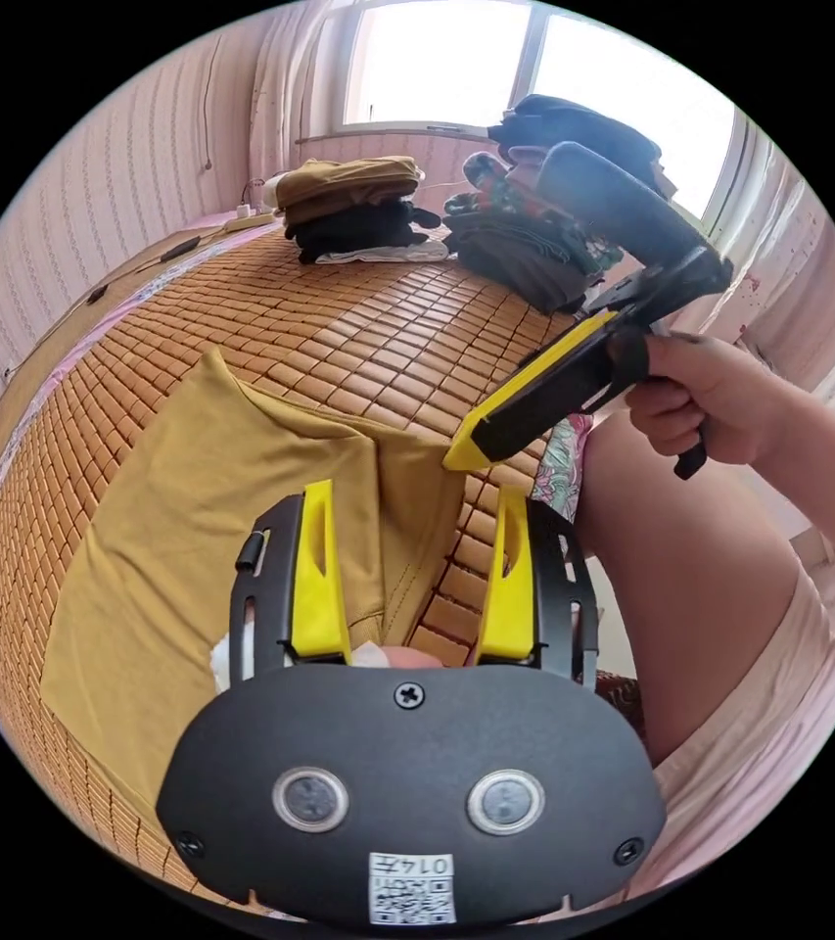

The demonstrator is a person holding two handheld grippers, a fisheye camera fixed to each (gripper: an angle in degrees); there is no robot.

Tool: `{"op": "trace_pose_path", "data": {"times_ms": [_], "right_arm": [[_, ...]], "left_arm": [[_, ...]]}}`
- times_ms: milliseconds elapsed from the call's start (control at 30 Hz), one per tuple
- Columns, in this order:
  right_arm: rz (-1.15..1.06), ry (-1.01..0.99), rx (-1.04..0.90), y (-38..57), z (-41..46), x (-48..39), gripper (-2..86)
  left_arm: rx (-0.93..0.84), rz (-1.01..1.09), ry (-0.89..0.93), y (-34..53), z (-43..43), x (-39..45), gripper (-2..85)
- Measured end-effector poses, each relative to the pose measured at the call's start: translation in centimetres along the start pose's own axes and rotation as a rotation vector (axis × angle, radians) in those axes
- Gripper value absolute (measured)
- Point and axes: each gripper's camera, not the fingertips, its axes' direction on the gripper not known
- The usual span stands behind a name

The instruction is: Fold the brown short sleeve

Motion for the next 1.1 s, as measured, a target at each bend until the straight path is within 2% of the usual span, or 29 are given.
{"op": "trace_pose_path", "data": {"times_ms": [133,267,400,567,700,933,1100], "right_arm": [[-0.085,-0.16,-0.021,1.2,-0.8,-0.4,1.5],[-0.07,-0.157,0.037,3.0,-1.9,0.7,2.8],[0.103,0.019,0.145,4.1,-2.6,4.9,8.2],[0.15,0.072,0.176,1.8,-0.7,7.1,11.6],[0.121,0.209,0.186,0.9,0.4,6.9,5.3],[0.107,0.059,0.252,3.1,-5.2,7.1,1.1],[0.123,0.149,0.277,3.7,-10.4,6.1,0.8]], "left_arm": [[0.021,-0.067,-0.014,-0.2,-0.6,-0.2,12.3],[0.03,-0.035,-0.011,2.2,-2.4,1.1,0.5],[0.001,0.054,0.01,5.3,-3.6,3.3,-0.7],[-0.063,0.073,0.07,9.4,-5.1,4.6,-0.9],[-0.075,0.085,0.07,11.1,-5.7,4.7,-1.0],[0.055,0.085,0.14,12.8,-7.3,3.3,-1.0],[0.21,-0.019,0.286,13.7,-9.0,1.6,-1.0]]}}
